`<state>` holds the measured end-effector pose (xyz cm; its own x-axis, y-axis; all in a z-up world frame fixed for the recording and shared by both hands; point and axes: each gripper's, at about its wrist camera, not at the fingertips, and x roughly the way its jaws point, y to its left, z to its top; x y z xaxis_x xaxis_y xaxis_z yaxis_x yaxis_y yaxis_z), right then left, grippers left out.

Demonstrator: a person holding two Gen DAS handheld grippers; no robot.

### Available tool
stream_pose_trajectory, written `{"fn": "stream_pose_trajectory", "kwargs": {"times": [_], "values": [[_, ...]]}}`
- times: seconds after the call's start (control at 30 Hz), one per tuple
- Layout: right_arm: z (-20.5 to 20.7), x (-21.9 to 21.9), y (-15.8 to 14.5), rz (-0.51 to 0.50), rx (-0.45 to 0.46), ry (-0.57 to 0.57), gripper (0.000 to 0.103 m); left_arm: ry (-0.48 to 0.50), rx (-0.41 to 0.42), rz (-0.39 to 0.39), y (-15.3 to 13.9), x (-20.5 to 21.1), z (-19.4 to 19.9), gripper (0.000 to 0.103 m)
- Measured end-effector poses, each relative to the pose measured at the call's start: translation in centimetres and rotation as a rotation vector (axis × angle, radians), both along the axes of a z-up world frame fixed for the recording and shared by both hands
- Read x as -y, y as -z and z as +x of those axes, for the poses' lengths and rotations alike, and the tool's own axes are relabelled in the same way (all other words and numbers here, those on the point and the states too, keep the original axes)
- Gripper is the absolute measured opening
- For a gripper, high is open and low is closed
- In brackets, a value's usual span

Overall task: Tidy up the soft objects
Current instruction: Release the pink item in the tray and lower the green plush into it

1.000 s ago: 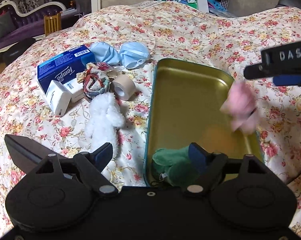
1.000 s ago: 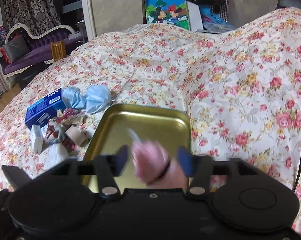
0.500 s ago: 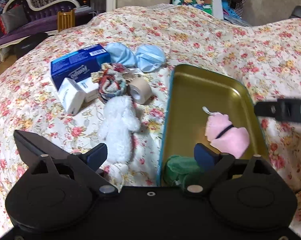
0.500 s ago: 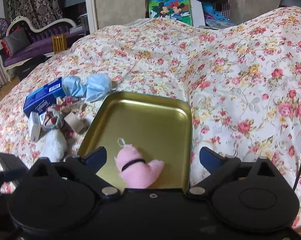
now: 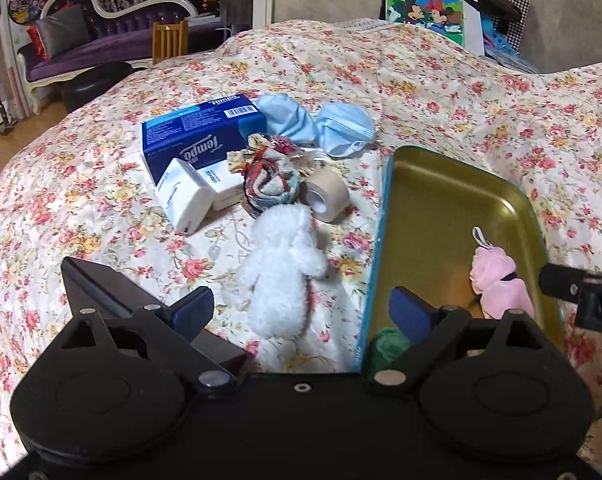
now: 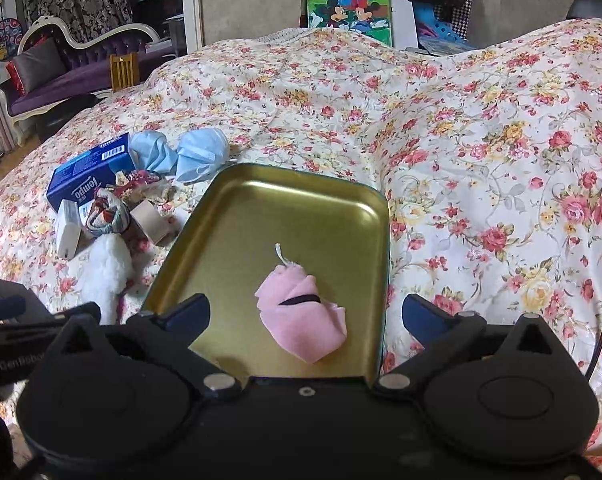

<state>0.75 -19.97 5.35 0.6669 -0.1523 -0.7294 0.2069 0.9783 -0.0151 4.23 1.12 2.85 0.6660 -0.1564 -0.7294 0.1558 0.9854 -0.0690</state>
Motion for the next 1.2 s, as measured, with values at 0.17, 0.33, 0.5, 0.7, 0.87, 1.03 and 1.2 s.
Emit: {"fn": "stream_pose_trajectory", "kwargs": {"times": [0.17,0.33,0.5,0.7,0.87,1.03,1.2], "values": [[-0.2,-0.6,0.2,-0.024,-0.017,-0.005,0.103,-0.02,0.015,0.019,0.0,-0.1,0.1,0.099],[-0.4,-0.5,-0.1,0.005,-0.023,-0.006,0.103,-0.043,0.031,0.038,-0.2,-0.3,0.1,0.099],[-0.7,-0.5,-0.3,0.031,-0.033,0.009,0.103,-0.072,0.042,0.051,-0.3,-0.7,0.2,0.099],[-1.0,-0.8,-0.2,0.039,-0.062,-0.005,0.103,-0.097,0.028,0.041,-0.3,-1.5,0.5,0.099],[-1.4,-1.1,-0.3,0.042,-0.071,-0.022,0.103,-0.109,0.023,0.054,-0.4,-1.9,0.6,0.099],[-1.6,-1.4,-0.6,0.052,-0.072,-0.045,0.103,-0.124,0.005,0.041,-0.4,-2.5,1.0,0.099],[-1.6,-1.7,-0.9,0.051,-0.077,-0.063,0.103,-0.145,-0.006,0.035,-0.4,-3.2,1.4,0.099]]}}
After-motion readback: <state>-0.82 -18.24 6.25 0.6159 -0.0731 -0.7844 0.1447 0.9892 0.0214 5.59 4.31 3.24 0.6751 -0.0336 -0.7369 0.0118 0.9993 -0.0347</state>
